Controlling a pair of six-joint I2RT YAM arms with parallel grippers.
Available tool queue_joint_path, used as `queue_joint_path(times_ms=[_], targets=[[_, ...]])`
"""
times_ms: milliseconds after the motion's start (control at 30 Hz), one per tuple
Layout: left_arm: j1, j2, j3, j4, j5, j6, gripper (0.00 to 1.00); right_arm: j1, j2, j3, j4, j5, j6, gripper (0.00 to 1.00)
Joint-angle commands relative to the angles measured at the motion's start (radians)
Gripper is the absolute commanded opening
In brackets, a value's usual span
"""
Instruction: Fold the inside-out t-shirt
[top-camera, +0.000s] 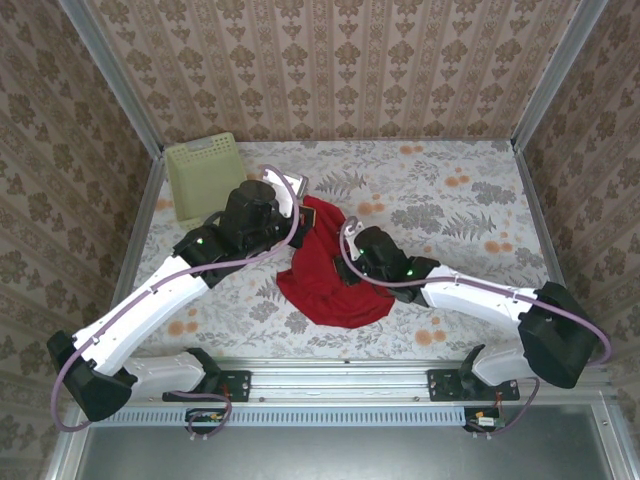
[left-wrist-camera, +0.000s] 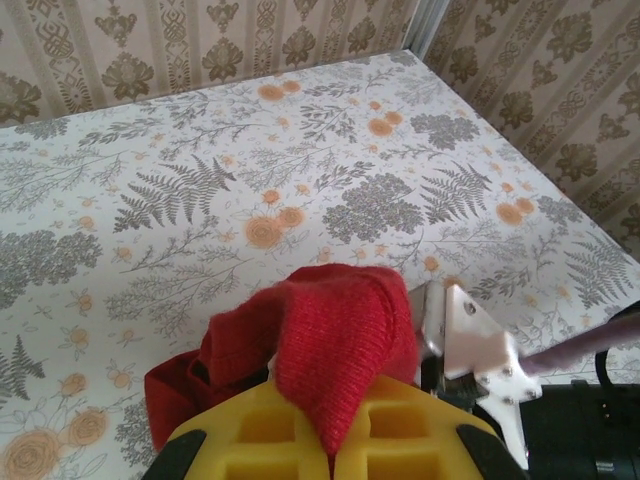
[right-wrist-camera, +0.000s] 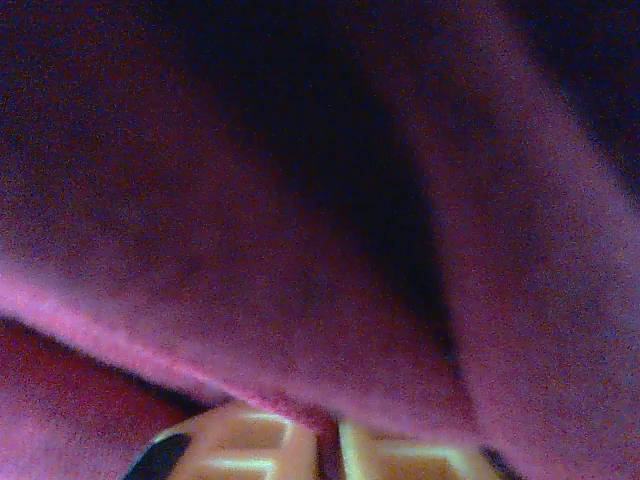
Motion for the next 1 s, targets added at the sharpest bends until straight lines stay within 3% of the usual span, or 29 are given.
queue_joint_path(times_ms=[0,167,333,533,733,933,967], targets=[[0.033,-0.032,0.08,-0.051,-0.073,0.009,0.0,-0.044,-0.031,0.094,-0.054,0.006,-0.055,0.0],[0.15,-0.073,0.167,-0.104,-0.065,-0.003,0.0,-0.173,-0.148,0.25,-0.188,-0.197,-0.078,0.0],[0.171,-0.163,0.178,-0.059,-0.005,-0.009,0.0,-0.191,-0.247,0.402,-0.333,-0.38,-0.098,0.0],[0.152,-0.163,0.032,-0.009,0.11,-0.061,0.0,-0.19,-0.339,0.21,-0.249,-0.554,-0.033,0.0],[0.153,0.011,-0.049,-0.063,0.064,-0.072,0.0,-0.22,-0.204,0.059,-0.135,-0.507,0.009,0.0],[0.212,0.185,-0.033,-0.102,0.022,-0.115,0.0,-0.297,0.085,0.197,-0.176,-0.327,-0.001,0.01],[0.216,0.197,-0.036,-0.099,0.024,-0.114,0.0,-0.296,0.115,0.227,-0.195,-0.285,-0.007,0.08]])
